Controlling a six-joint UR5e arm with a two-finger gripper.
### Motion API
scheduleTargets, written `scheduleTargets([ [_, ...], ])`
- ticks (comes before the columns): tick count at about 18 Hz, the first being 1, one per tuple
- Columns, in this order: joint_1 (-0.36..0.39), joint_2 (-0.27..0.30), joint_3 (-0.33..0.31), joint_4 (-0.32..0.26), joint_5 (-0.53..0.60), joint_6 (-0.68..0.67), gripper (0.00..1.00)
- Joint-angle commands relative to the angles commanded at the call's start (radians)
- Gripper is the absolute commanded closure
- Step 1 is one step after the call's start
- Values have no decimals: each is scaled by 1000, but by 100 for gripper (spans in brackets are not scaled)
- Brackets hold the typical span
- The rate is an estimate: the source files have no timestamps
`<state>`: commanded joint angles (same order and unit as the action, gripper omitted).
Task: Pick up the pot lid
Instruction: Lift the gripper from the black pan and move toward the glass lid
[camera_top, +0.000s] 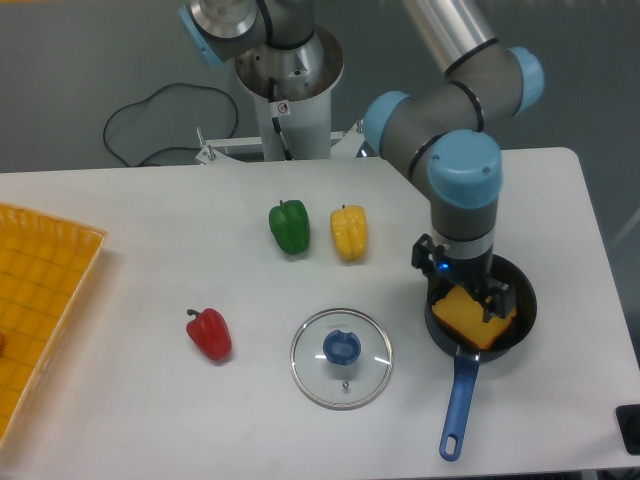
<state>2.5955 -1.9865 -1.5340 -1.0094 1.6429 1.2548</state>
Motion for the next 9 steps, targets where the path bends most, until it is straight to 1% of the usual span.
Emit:
scheduleTargets([
  [6, -5, -5, -12, 0, -1, -12, 0],
  [9, -21, -20, -28, 6, -6, -139, 0],
])
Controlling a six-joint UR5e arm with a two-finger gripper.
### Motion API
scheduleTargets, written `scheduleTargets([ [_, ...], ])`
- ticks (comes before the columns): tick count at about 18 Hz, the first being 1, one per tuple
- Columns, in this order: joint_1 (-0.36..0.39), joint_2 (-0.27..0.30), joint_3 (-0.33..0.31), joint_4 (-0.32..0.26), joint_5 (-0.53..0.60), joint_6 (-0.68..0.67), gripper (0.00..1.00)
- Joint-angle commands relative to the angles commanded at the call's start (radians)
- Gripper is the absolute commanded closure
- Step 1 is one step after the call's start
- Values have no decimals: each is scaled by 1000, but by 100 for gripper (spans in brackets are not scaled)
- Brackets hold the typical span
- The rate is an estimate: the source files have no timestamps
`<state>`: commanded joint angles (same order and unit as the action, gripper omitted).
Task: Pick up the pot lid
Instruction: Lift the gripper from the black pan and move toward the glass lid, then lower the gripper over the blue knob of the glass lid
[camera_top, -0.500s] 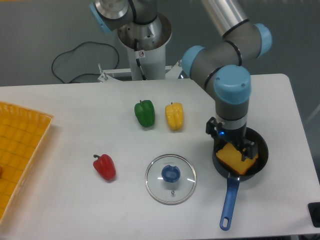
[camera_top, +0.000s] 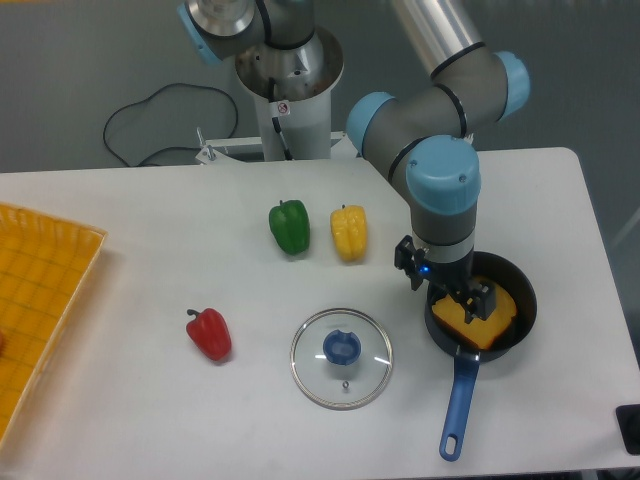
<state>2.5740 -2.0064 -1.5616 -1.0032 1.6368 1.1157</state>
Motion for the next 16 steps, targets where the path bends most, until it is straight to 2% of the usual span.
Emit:
scheduleTargets([
  [6, -15, 0, -18, 0, 8, -59, 0],
  [10, -43, -2, -28, 9, 2, -322, 0],
  [16, -101, -12, -18, 20, -5, -421, 0],
])
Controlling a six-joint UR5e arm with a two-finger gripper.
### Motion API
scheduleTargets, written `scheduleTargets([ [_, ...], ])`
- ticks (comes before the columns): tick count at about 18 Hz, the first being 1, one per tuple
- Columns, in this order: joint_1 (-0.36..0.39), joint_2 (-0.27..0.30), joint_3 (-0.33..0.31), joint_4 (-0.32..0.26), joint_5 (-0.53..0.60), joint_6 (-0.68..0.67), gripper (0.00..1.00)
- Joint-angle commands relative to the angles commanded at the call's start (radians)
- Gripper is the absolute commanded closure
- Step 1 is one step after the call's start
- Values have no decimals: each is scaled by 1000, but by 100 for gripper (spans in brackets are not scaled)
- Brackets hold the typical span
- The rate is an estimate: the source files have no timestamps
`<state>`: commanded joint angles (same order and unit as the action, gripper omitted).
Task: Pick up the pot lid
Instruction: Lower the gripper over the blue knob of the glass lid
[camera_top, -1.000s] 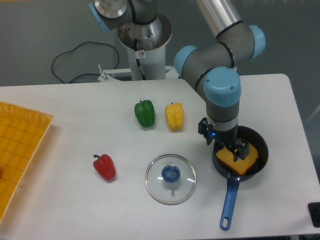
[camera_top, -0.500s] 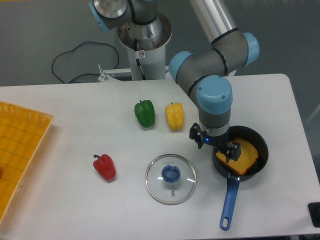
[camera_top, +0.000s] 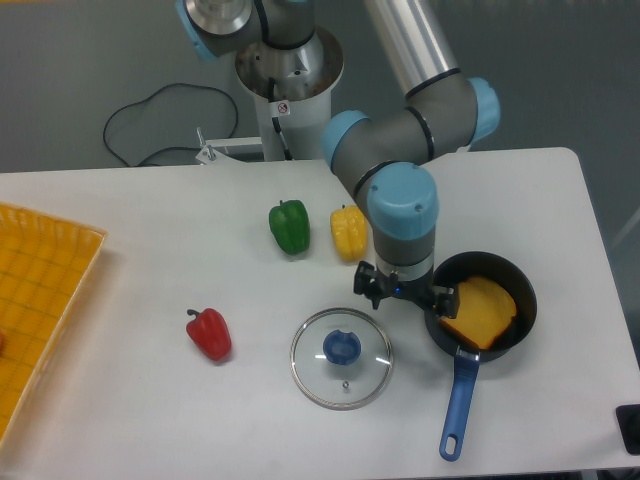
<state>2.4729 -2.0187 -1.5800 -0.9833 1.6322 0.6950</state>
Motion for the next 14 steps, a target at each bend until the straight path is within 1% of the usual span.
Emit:
scheduleTargets([
  [1, -11, -14, 0, 21, 3, 0, 0],
  [2, -20, -20, 2, 28, 9, 1, 0],
  [6, -31, -28, 12, 20, 20, 40, 0],
  [11, -64, -54, 15, 20, 14, 31, 0],
  [13, -66, -63, 14, 18, -1, 32, 0],
  [14, -66, -66, 14, 18, -27, 29, 0],
])
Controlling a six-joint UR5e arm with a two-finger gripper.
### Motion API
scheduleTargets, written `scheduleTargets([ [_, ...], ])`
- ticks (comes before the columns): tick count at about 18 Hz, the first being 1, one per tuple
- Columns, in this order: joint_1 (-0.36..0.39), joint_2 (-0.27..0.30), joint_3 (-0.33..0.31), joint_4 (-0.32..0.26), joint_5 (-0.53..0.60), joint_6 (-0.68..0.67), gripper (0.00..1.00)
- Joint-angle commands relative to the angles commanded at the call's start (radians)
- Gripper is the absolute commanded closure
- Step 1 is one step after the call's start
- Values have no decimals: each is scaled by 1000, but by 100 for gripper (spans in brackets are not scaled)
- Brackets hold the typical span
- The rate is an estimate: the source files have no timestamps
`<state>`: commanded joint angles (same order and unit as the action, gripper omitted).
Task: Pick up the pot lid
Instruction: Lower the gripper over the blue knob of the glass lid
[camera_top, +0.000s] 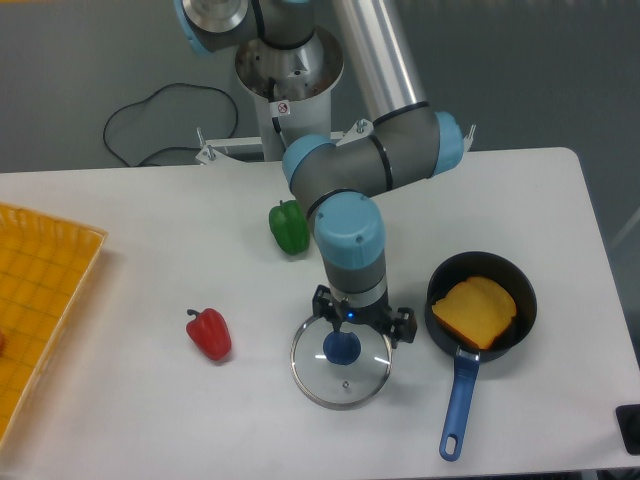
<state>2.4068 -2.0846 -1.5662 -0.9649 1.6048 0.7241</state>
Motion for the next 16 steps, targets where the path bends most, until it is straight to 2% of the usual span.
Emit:
scheduleTargets([
  [4, -2, -25, -3, -2, -36, -47, 0],
  [16, 0, -48, 2, -2, -40, -52, 0],
])
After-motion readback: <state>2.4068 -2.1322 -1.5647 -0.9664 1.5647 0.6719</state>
